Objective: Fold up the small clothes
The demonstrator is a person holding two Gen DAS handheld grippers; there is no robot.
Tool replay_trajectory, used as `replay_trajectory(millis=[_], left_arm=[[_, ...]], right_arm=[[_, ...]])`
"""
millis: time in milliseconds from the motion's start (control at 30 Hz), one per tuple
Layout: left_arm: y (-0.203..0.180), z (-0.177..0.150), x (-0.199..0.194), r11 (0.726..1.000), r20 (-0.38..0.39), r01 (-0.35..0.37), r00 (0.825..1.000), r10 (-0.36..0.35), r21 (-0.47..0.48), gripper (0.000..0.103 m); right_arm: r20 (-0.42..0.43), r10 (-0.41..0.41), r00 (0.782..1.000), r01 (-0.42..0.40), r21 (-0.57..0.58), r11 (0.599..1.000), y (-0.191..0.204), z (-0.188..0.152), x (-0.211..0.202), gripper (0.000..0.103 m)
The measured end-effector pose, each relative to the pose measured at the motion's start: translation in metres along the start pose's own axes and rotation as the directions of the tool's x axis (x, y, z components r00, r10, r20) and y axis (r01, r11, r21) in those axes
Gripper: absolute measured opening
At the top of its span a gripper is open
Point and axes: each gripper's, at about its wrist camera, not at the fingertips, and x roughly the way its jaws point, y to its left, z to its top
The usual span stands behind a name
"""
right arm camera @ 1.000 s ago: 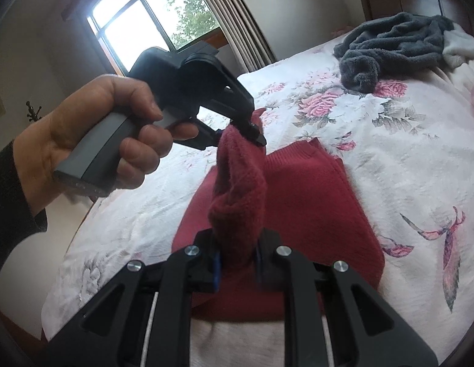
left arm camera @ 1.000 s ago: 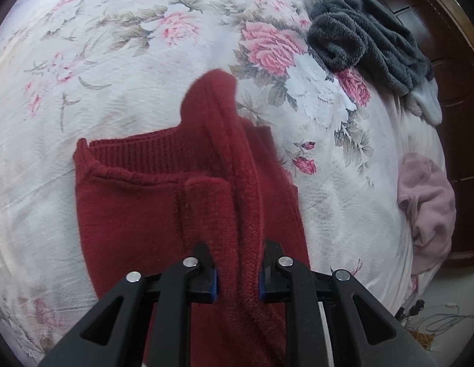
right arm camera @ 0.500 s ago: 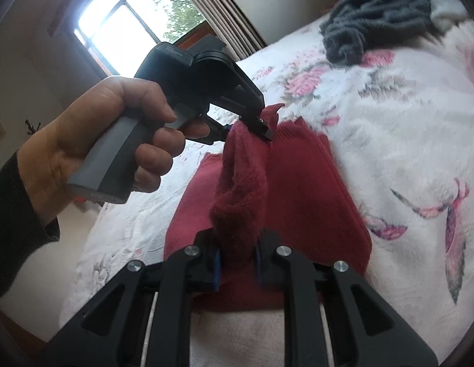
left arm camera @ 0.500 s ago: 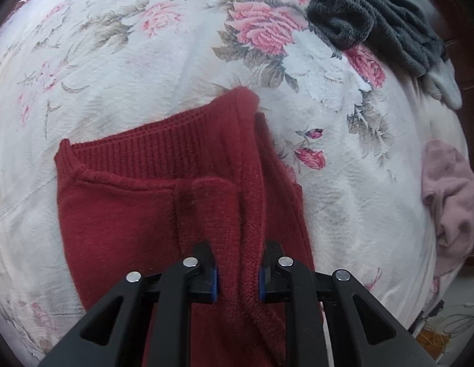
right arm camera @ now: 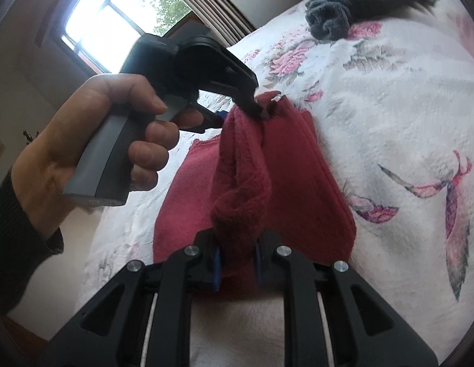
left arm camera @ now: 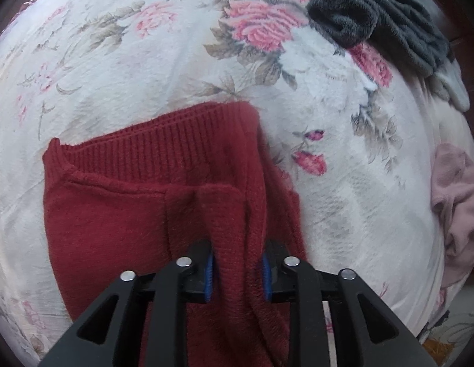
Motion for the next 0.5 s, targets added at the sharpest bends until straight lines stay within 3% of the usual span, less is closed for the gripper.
replay_trajectory(millis=[67,133,200,300,500], left_arm=[[-0.001,0.0,-0.005,0.999,0.025,0.049,0.998,-0.049,-0.011,0.035],[-0.004,0.001,-0.009,0.994,0.044,0.108,0.993,-0.107,-0.005,0.038],[-0.003,0.001,-0.014,0.987,0.064,0.159,0.985,-0.158,-0.005,0.042],[0.001,-0.002,-0.021,0.977,0.087,0.211,0.974,-0.208,-0.015,0.045],[0.021,-0.019,-0.049,0.958,0.139,0.287,0.948,-0.285,0.005,0.054]], right_arm=[[-0.012,0.015,1.0,-0.014,0.034,0.999,-0.006,0.0,0.001,0.016],[-0.033,0.014,0.999,-0.012,0.081,0.997,-0.016,-0.001,0.003,0.024],[-0.049,0.002,0.999,0.004,0.131,0.991,-0.027,-0.001,0.004,0.042],[-0.053,0.02,0.998,-0.009,0.19,0.982,-0.04,-0.001,0.003,0.054],[-0.06,0.089,0.994,-0.069,0.272,0.96,-0.053,-0.004,0.004,0.064]])
